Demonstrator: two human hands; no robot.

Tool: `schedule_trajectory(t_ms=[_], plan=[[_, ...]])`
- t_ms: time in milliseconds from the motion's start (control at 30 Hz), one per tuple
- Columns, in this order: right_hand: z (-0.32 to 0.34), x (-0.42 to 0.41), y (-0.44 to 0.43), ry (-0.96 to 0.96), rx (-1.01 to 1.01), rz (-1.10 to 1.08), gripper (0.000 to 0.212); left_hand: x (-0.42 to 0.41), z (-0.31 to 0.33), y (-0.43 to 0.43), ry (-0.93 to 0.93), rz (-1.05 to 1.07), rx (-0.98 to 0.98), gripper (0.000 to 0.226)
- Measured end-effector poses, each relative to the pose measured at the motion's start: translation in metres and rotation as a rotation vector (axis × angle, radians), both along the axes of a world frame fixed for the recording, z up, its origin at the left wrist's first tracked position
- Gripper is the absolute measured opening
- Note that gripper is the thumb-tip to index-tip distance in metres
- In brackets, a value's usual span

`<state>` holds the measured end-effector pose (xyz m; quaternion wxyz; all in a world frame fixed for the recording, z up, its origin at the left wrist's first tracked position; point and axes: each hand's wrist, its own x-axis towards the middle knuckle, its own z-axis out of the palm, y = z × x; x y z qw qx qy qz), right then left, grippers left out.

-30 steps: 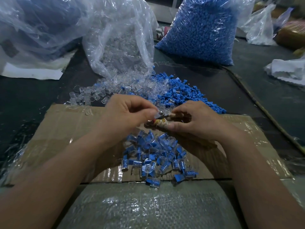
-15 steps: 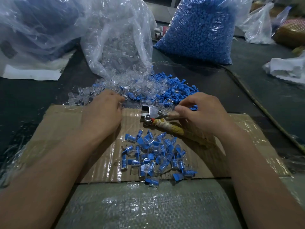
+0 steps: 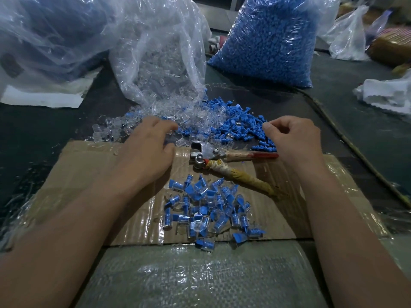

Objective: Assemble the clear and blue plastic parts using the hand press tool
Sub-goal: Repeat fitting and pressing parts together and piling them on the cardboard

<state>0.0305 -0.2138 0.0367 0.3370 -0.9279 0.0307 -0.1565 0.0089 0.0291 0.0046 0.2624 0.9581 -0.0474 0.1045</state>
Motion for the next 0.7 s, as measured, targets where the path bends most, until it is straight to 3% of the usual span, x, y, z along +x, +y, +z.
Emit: schedule_trajectory(t_ms=[100,233,467,633,700], plan=[[-0.001,-0.001,0.001,0.017,-0.003,0.001,0.013,0.000,-0.003,-0.004,0.069,-0.154,0.119,0.051],[0.000,0.000,0.001,0.030,-0.022,0.002,0.013,0.004,-0.007,-0.004,0.119,-0.166,0.262,0.043],[-0.001,0.002,-0.005,0.049,-0.022,-0.030,0.017,0.002,-0.005,-0.003,-0.022,-0.105,0.044,0.027],[-0.008,0.008,-0.007,0.180,-0.110,0.011,0.010,-0.003,0.002,-0.007,-0.134,-0.062,-0.078,0.045],[-0.012,0.012,-0.005,0.234,-0.176,0.026,0.006,-0.005,0.005,-0.008,-0.165,-0.067,-0.115,0.034]])
